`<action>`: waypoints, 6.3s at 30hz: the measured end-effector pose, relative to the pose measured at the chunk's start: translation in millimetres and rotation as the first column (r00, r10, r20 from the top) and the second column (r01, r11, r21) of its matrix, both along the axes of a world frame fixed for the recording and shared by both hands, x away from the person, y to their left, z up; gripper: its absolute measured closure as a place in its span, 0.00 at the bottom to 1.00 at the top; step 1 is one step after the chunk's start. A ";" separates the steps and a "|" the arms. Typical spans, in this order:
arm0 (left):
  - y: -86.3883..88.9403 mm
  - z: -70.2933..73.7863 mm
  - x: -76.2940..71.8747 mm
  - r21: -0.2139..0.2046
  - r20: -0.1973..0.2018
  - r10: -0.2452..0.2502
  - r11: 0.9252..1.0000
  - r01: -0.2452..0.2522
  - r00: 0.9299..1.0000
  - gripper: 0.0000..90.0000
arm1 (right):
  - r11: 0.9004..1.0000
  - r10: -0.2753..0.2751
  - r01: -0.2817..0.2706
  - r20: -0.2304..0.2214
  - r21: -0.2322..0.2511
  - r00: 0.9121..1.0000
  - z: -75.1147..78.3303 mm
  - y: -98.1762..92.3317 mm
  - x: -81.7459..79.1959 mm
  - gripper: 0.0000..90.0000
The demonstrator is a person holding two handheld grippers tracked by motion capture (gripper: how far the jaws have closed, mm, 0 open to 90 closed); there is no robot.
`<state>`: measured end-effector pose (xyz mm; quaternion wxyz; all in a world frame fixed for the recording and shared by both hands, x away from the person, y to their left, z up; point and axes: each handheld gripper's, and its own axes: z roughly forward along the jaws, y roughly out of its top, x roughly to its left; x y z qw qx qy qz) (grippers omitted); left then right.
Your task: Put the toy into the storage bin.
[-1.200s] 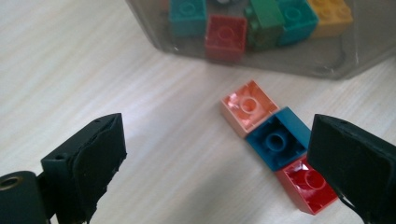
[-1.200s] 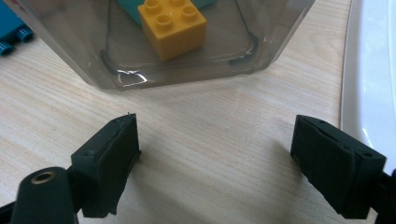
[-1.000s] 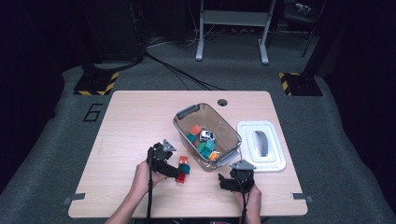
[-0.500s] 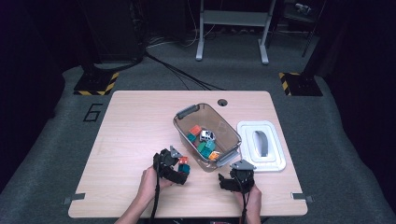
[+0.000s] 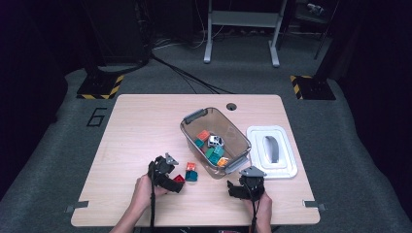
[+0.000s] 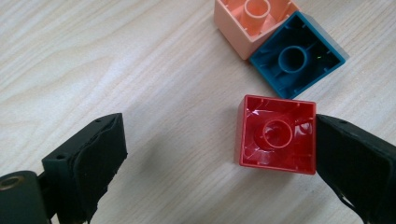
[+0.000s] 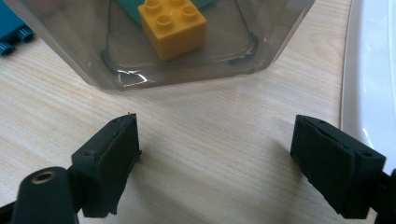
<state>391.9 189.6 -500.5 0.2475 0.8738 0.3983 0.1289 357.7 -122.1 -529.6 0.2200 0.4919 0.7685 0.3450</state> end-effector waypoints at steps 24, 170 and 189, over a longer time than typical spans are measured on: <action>-8.5 7.0 -0.7 -0.013 0.017 -0.101 0.995 0.102 0.995 0.66 | 1.000 0.000 0.000 -0.001 0.000 1.000 0.0 0.0 0.0 0.17; -90.9 115.1 35.1 -0.114 0.113 -0.209 0.968 0.222 0.971 0.33 | 1.000 0.000 0.000 -0.001 0.001 1.000 0.0 -0.1 0.0 0.17; -17.4 102.7 21.0 -0.123 0.140 -0.051 0.990 0.068 0.989 0.10 | 1.000 0.000 0.000 -0.001 0.000 1.000 0.0 -0.1 0.0 0.17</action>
